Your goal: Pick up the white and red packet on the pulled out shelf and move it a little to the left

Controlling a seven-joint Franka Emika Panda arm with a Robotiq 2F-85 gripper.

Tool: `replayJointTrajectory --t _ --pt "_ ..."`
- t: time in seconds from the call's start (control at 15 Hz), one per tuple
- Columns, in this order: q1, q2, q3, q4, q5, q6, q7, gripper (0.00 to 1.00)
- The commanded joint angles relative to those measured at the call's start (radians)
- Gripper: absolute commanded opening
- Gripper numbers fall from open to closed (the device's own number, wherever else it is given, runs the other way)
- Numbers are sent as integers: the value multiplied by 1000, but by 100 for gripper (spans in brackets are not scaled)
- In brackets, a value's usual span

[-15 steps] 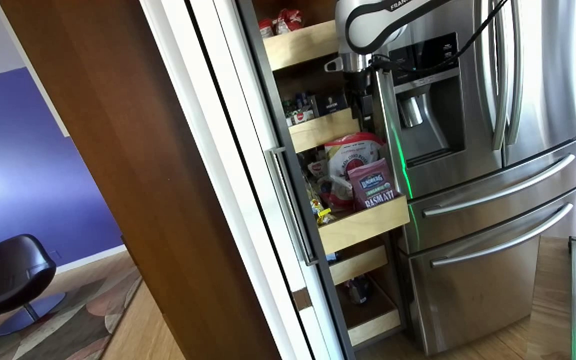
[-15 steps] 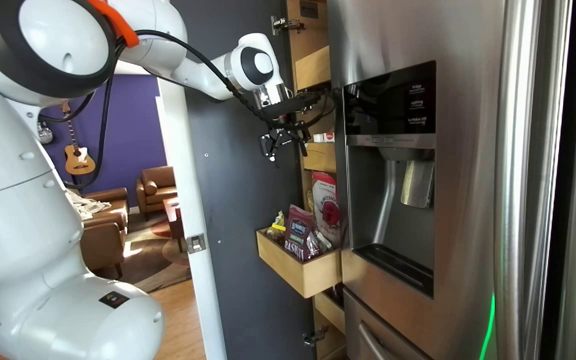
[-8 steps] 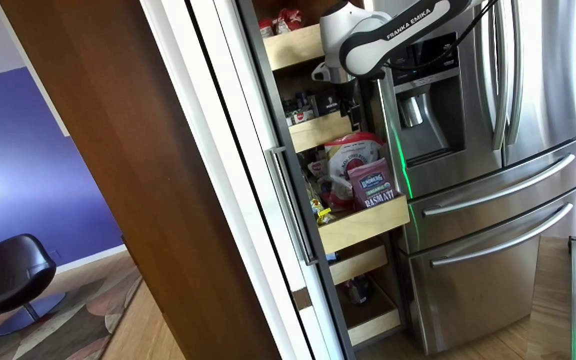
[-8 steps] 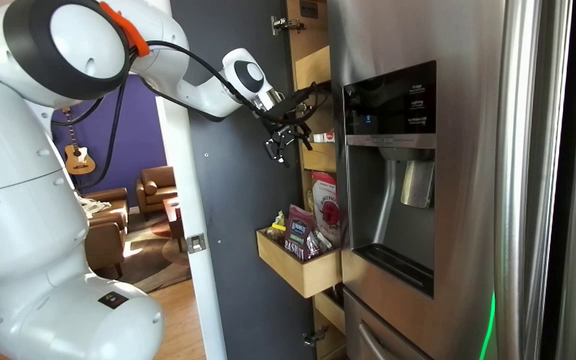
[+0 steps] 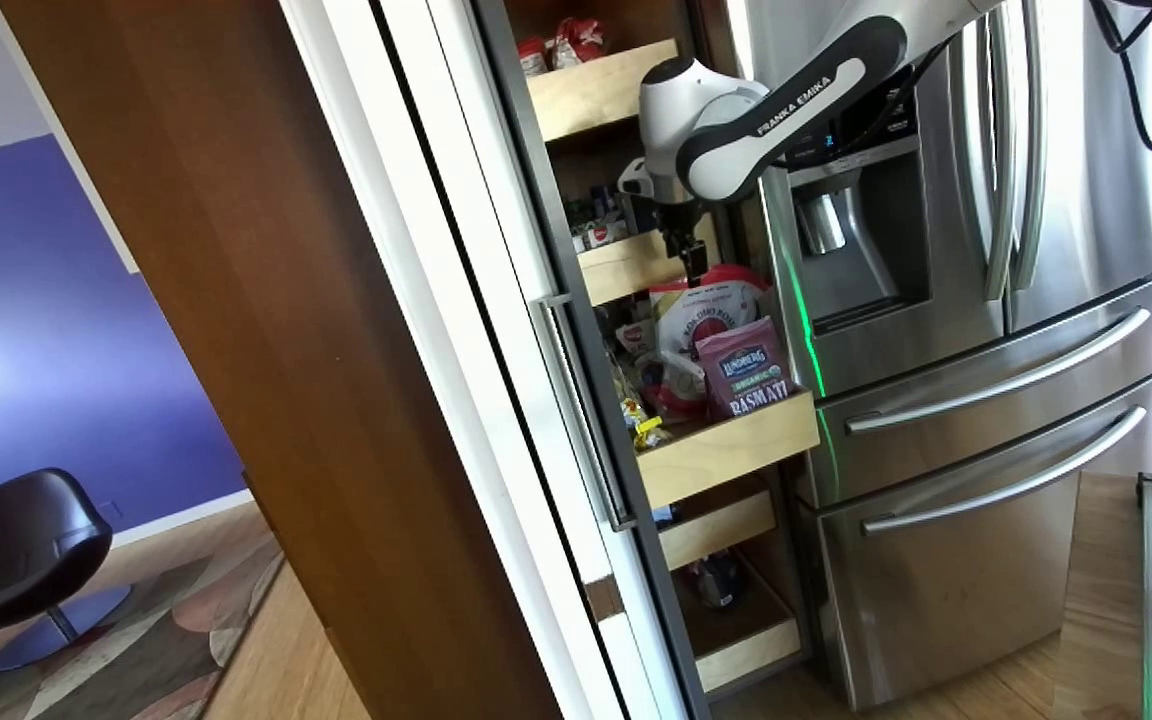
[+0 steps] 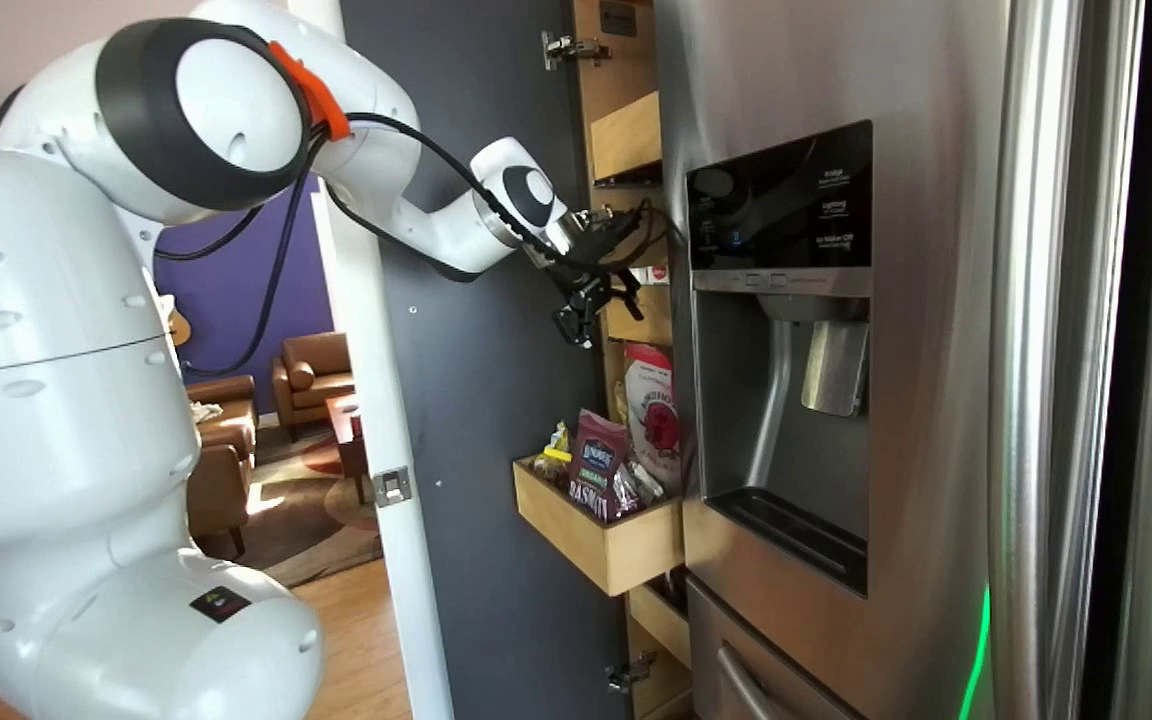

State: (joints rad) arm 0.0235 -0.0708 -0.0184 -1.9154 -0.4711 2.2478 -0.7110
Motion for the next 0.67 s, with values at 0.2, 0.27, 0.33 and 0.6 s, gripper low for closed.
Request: replayJointTrajectory --t 0.2,0.27,0.33,0.6 --pt "-24 64 -2 -22 -8 151 8 68" --pt "-26 72 -3 -22 -3 156 5 61" --pt "-29 79 -3 -21 -9 159 4 53" --pt "-31 92 -1 -15 -6 138 -5 22"
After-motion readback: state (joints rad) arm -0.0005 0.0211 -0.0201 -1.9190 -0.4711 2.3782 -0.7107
